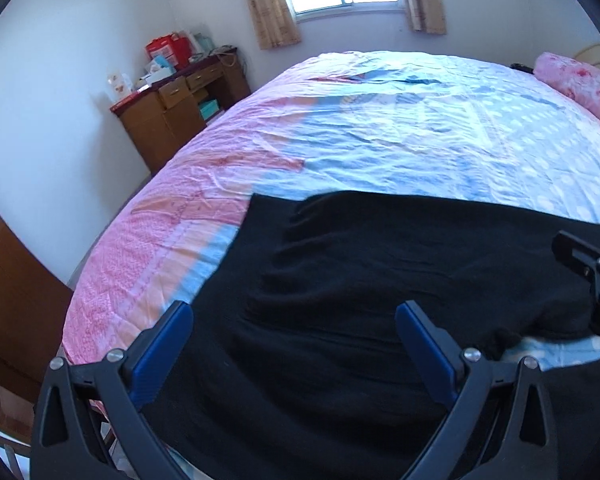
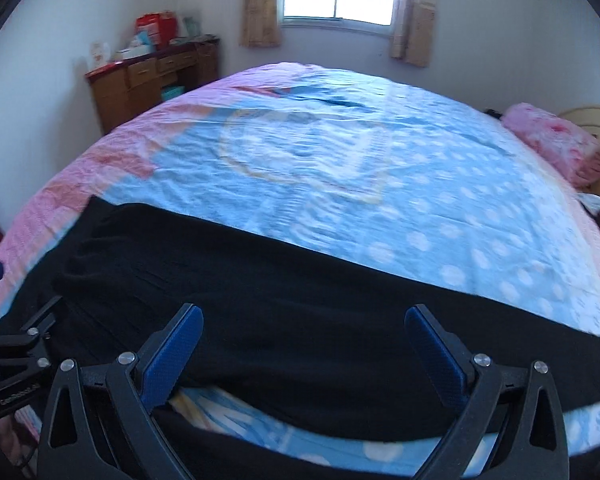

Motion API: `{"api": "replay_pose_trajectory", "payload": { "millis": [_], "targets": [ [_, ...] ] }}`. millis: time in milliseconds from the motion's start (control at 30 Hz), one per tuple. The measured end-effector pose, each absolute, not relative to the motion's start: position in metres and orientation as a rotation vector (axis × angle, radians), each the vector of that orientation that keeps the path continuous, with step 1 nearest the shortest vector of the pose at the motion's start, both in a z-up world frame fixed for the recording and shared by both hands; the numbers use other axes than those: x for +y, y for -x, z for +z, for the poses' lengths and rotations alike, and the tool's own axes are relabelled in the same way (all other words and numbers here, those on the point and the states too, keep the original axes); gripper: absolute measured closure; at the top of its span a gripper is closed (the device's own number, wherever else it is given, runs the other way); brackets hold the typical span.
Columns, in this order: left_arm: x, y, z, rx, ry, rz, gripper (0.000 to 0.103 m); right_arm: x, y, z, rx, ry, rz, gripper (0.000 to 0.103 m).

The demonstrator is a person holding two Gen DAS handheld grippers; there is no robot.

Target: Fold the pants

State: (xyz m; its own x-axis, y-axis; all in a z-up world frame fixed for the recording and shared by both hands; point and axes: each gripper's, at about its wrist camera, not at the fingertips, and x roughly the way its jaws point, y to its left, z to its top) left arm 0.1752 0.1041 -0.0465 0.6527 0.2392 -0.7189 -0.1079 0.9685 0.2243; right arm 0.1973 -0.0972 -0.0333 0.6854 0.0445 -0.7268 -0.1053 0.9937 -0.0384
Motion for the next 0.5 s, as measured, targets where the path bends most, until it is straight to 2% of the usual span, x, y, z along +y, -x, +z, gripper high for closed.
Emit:
{"api": "replay_pose_trajectory", "payload": {
  "millis": [33, 100, 233, 367, 500],
  "targets": [
    [0.111, -0.178, -0.048, 0.848, -0.151, 0.204, 0.000, -0.093, -0.201, -0.033, 0.802, 0.081, 0.127, 0.005],
    [0.126, -0.183, -0.052, 0.880, -0.099, 0.209, 0.000, -0.083, -0.213, -0.031, 0.773, 0.097, 0.249, 0.023],
    [0.143, -0.187, -0.064, 0.913, -0.087, 0.240, 0.004, -0.059, -0.247, -0.040, 0.811, 0.101, 0.418, 0.043],
    [0.159, -0.183, -0.064, 0.917, -0.048, 0.242, 0.005, -0.029, -0.290, -0.058, 0.910, 0.013, 0.589, 0.044],
    [0.167, -0.184, -0.060, 0.908, -0.049, 0.230, 0.005, -0.004, -0.322, -0.062, 0.933, -0.011, 0.696, 0.044]
  ]
}}
